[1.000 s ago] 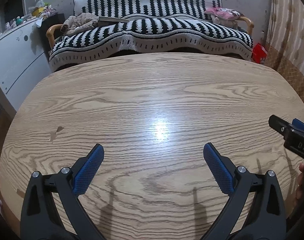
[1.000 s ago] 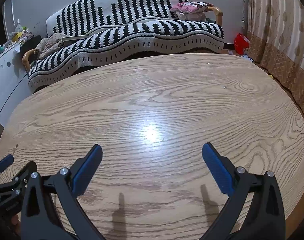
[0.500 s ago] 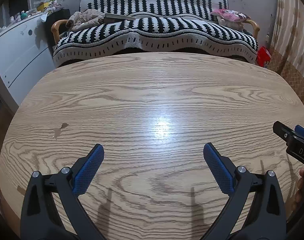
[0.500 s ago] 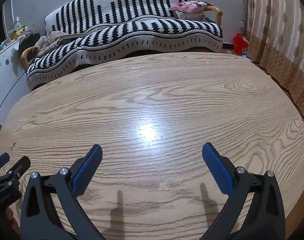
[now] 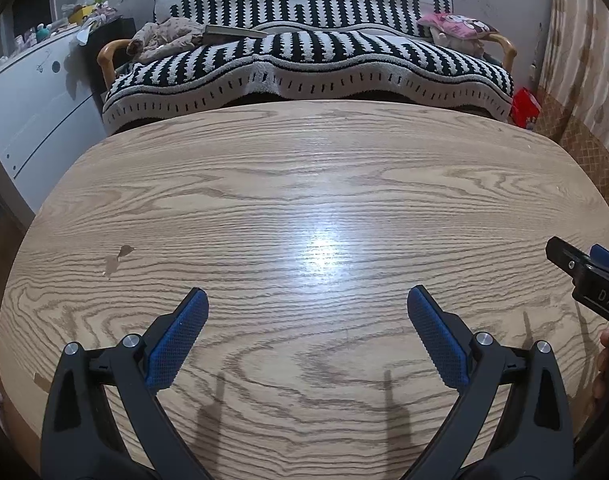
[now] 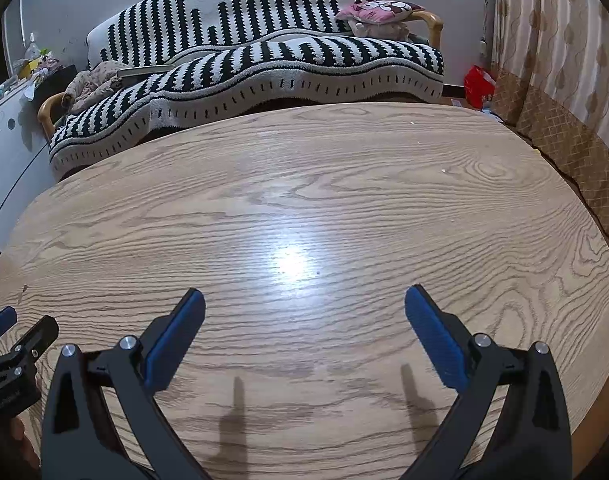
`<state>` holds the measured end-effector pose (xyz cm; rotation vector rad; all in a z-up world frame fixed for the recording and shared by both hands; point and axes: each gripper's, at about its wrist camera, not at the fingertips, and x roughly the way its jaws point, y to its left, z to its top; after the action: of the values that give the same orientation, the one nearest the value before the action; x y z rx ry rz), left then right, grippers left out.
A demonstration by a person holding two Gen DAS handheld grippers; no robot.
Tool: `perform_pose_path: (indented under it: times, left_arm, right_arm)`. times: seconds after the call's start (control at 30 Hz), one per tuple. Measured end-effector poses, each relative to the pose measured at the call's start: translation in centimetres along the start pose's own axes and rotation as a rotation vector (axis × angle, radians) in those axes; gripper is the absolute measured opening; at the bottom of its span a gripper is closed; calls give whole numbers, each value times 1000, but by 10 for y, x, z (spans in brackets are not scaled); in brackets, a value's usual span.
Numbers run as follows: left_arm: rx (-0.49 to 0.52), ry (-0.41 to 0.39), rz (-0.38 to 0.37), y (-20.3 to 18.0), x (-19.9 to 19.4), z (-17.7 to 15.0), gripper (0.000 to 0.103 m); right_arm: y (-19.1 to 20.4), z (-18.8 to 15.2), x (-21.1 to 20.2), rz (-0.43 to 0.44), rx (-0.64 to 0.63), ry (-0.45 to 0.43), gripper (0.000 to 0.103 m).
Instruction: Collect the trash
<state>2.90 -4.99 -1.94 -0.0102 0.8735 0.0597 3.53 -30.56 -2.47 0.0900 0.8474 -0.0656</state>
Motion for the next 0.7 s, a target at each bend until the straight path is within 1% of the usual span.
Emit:
perform_pose_path:
  times: [0.7]
  left_arm:
    - [5,-3,-4,-3,-1,-1,97]
  right_arm:
    - [-1,-1,1,-17,7,5,97]
